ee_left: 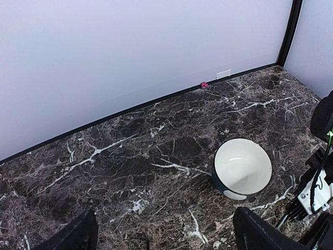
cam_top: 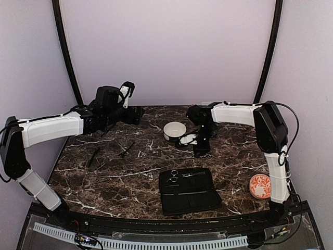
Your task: Sort the hair-cutting tools
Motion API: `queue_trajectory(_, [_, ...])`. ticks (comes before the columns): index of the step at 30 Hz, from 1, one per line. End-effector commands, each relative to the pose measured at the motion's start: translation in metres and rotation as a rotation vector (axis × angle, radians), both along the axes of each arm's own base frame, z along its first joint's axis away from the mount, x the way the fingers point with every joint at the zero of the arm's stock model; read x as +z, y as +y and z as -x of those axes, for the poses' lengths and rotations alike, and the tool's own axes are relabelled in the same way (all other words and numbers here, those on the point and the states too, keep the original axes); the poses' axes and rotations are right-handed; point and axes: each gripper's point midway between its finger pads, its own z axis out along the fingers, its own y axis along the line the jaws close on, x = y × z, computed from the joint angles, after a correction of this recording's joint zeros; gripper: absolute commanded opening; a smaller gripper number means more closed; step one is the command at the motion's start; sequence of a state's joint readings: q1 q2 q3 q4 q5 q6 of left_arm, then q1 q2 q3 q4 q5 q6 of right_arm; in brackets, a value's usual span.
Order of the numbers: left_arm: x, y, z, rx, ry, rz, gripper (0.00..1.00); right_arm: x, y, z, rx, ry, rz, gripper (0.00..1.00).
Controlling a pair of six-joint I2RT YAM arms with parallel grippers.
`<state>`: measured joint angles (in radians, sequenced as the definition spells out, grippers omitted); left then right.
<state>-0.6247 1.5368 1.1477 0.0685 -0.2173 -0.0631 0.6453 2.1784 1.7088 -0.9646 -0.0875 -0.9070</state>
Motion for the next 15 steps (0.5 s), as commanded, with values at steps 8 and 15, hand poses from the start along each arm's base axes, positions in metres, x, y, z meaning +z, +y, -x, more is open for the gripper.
queue_trajectory(8, [0.01,0.001,-0.002,-0.002,-0.019,-0.006,0.92,-0.013,0.001,0.011,0.031,0.005,0.024,0.24])
queue_trajectory(15, [0.006,0.0,-0.003,-0.005,-0.013,-0.013,0.92,-0.023,-0.002,0.013,0.027,0.02,0.047,0.14])
